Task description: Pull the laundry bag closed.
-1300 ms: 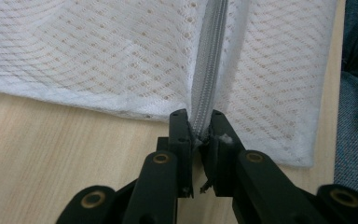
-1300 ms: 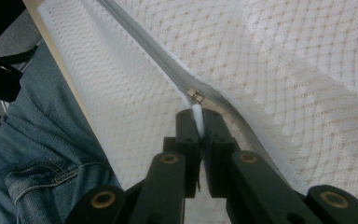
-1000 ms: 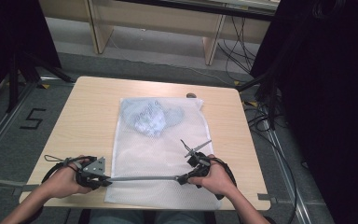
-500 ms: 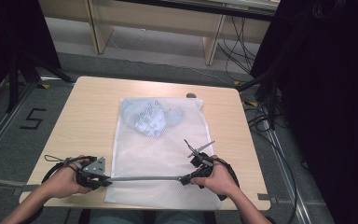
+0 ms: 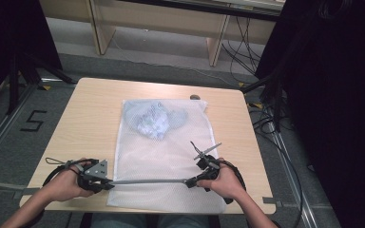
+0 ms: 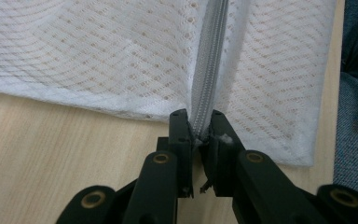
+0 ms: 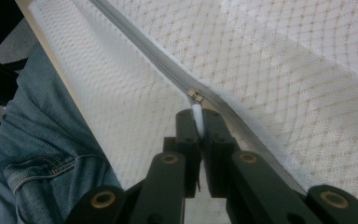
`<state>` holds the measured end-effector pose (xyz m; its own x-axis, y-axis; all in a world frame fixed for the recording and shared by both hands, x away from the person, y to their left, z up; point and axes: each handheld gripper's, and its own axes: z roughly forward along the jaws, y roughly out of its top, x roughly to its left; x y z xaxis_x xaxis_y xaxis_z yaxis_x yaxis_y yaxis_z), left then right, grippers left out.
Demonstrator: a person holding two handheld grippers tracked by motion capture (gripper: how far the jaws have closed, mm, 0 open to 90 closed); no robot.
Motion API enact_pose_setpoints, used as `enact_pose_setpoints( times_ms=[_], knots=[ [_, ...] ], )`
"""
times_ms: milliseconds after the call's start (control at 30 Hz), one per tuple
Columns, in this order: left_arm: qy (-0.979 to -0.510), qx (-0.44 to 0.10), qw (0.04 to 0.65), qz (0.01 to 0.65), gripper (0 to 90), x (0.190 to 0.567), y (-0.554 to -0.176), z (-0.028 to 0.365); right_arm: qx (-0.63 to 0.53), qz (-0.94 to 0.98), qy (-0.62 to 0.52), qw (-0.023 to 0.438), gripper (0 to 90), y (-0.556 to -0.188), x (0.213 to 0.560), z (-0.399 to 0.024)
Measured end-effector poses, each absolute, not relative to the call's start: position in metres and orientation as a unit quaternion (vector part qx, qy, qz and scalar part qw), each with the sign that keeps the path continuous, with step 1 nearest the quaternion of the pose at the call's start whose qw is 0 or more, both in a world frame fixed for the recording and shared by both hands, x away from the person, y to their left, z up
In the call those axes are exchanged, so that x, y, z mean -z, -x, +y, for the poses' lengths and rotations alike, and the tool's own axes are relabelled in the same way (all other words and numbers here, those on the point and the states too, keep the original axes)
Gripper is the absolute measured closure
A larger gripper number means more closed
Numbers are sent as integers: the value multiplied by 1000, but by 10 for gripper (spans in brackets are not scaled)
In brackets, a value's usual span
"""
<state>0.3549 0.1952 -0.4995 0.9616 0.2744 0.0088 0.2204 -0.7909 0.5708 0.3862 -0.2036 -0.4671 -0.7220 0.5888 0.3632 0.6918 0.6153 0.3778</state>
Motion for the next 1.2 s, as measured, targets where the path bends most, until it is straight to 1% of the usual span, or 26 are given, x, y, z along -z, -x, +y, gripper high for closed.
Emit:
enact_pose_setpoints(
  times_ms=[33, 167, 600, 633, 667, 733, 833, 1000, 1033, 1067, 1200],
  knots=[
    [-945, -46, 295, 131, 815, 499, -355, 195, 249, -893, 363, 95, 870, -386, 467, -204],
    [-943, -50, 300, 133, 815, 500, -354, 195, 252, -891, 362, 106, 870, -387, 466, -206],
    [-943, -49, 301, 133, 815, 500, -354, 194, 252, -887, 373, 102, 870, -388, 465, -217],
    [-943, -49, 301, 133, 815, 500, -354, 194, 249, -882, 383, 116, 870, -386, 463, -216],
    [-943, -49, 302, 133, 815, 500, -354, 194, 249, -887, 375, 102, 870, -388, 464, -219],
    [-943, -49, 301, 133, 815, 500, -354, 194, 250, -887, 376, 101, 870, -388, 464, -220],
    [-943, -49, 301, 133, 815, 500, -354, 194, 257, -877, 389, 115, 870, -388, 464, -221],
    [-944, -42, 300, 131, 815, 500, -355, 195, 260, -876, 391, 114, 870, -388, 464, -225],
    [-944, -42, 300, 131, 815, 500, -355, 195, 244, -873, 408, 108, 870, -388, 463, -227],
    [-943, -44, 301, 132, 815, 500, -355, 195, 253, -882, 384, 106, 870, -389, 463, -229],
    [-943, -47, 302, 133, 815, 500, -354, 194, 244, -881, 392, 106, 870, -390, 463, -233]
  ],
)
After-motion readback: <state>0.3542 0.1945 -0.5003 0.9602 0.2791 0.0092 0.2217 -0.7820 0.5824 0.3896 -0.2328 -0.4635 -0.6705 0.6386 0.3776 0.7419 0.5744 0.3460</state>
